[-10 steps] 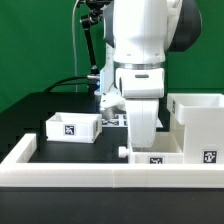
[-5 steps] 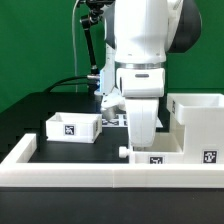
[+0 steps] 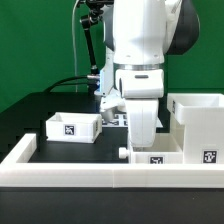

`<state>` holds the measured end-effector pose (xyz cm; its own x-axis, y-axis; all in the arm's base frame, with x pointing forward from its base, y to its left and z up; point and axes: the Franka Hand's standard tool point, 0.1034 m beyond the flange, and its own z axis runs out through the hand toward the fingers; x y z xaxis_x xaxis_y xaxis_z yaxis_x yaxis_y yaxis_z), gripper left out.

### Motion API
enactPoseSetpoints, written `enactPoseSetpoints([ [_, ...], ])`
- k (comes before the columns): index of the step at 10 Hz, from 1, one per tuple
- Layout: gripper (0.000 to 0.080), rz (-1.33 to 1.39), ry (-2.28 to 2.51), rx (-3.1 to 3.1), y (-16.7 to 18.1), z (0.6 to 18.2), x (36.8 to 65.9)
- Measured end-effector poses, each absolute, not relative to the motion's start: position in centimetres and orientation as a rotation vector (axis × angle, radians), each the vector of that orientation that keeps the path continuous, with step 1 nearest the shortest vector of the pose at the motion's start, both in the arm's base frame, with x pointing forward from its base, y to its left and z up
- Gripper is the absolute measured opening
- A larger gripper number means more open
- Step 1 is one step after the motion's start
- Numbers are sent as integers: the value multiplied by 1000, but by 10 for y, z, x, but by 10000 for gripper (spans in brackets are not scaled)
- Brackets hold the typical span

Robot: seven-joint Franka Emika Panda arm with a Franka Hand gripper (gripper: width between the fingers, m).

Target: Assemble drawer

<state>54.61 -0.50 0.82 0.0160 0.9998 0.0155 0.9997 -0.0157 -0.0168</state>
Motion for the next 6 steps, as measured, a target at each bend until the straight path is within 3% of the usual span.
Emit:
enactPoseSetpoints([
  [6, 42, -1, -2205, -2215, 13, 10, 548],
])
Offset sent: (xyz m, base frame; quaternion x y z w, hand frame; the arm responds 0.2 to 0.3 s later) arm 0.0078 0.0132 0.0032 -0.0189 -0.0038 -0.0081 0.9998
